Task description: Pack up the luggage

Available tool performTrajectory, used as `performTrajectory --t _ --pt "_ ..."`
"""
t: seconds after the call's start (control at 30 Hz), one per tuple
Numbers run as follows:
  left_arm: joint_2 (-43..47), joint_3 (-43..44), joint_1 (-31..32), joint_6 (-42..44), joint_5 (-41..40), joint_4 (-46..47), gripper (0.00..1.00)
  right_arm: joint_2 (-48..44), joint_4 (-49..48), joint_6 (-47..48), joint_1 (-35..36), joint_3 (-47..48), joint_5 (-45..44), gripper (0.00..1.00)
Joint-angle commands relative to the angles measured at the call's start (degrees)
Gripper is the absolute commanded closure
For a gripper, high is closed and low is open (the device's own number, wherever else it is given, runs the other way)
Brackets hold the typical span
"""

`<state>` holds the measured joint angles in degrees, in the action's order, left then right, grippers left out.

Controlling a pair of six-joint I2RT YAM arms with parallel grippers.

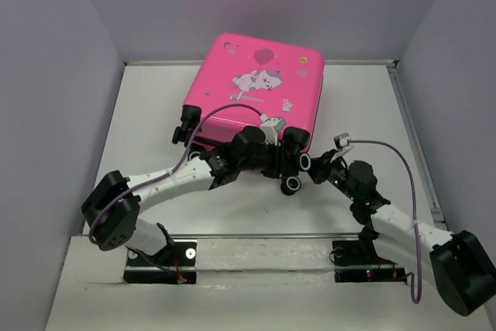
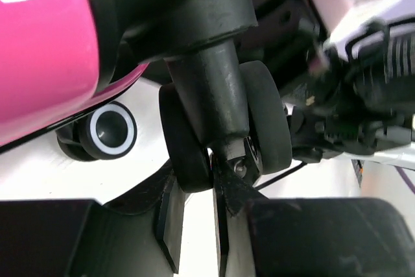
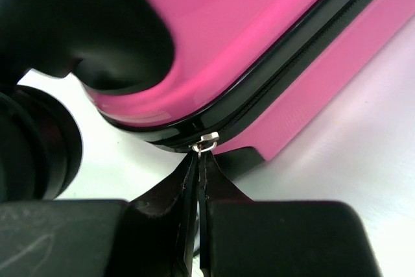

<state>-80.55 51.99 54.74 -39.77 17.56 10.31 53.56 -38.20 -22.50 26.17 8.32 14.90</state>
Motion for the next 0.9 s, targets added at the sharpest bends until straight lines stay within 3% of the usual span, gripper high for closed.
performTrajectory --t 0.0,0.13,0.33,0.4,0.47,0.53,0.57,0.6,0.63,0.73,0.87 --pt "-2.9 12.5 -0.4 0.3 0.0 7.0 0.75 -6.7 6.2 -3.5 10.6 -0.7 -6.7 0.93" --pt "-8.4 22.1 -0.4 1.5 0.0 4.2 0.76 -7.6 6.6 -6.4 20.0 -2.0 -14.5 0.93" --pt "-19.2 38.1 -0.2 0.7 4.6 0.1 0.78 2.9 2.4 -6.0 34.5 2.8 -37.1 0.93" --pt "-22.6 43.7 0.9 0.6 4.2 -1.9 0.76 10.7 -5.9 -9.7 37.2 4.2 -44.3 0.93" --pt "-26.0 47.7 1.9 0.7 4.6 -3.5 0.71 17.8 -18.6 -9.1 43.8 6.0 -56.9 0.93" --pt "-27.7 53.3 3.2 1.7 5.2 -8.2 0.51 29.6 -28.1 -0.9 47.7 11.7 -65.2 0.93" --pt "-27.9 54.4 3.6 3.0 5.1 -9.7 0.38 33.0 -37.8 2.2 49.6 13.3 -68.0 0.93" --pt "-26.8 54.7 3.8 3.7 4.9 -12.6 0.15 35.6 -41.4 3.9 49.6 14.5 -68.2 0.93" --pt "-25.4 53.8 4.0 5.5 4.1 -13.5 0.03 38.1 -42.6 3.6 49.6 15.8 -67.7 0.93" --pt "-16.7 48.9 3.9 8.7 0.1 -17.6 0.01 37.2 -31.9 -1.9 49.6 18.0 -70.3 0.93" --pt "-1.8 40.1 2.9 12.3 -9.1 -21.7 0.01 35.0 -30.6 -6.1 48.2 15.2 -70.2 0.93"
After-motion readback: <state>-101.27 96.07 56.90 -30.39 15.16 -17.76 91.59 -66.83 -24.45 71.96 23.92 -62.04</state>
